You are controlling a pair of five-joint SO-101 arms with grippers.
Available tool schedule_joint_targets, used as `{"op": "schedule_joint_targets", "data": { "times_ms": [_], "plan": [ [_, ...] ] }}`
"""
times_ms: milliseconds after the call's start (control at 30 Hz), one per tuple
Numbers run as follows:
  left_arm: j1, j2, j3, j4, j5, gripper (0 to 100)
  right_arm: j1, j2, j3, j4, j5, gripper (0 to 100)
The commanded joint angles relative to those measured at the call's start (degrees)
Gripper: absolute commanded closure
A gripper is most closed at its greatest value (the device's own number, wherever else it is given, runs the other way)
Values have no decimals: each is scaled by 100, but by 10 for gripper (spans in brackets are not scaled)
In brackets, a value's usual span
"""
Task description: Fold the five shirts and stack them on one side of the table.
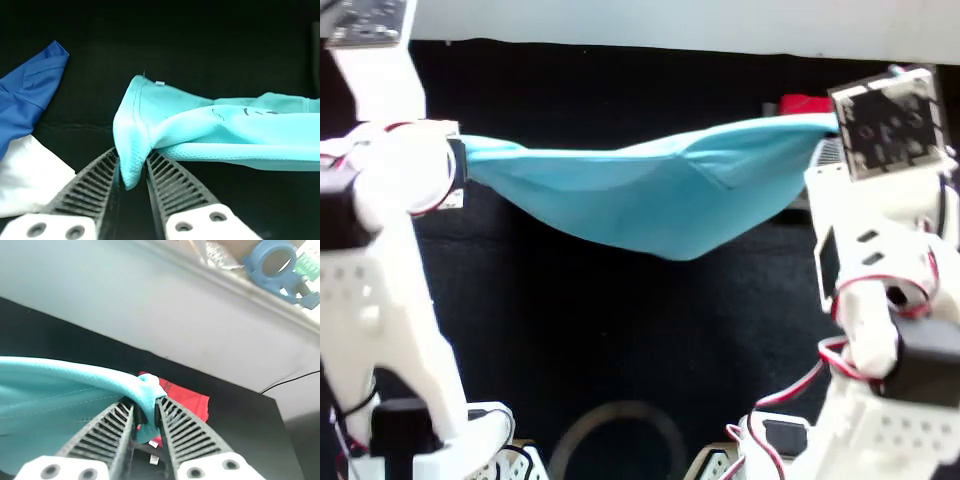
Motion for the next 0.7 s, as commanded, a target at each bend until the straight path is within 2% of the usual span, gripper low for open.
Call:
{"op": "schedule_joint_targets", "data": {
  "times_ms": [0,233,467,667],
  "plan": [
    [22,-444,-391,35,88,991,251,-444,-277,-409,26,991],
    [22,-866,-347,44,70,991,330,-1244,-277,-813,35,992],
    [13,-927,796,35,62,991,330,-1666,-277,-910,35,992],
    [-303,-1279,602,35,70,991,338,-2229,-277,-884,35,992]
  ]
}}
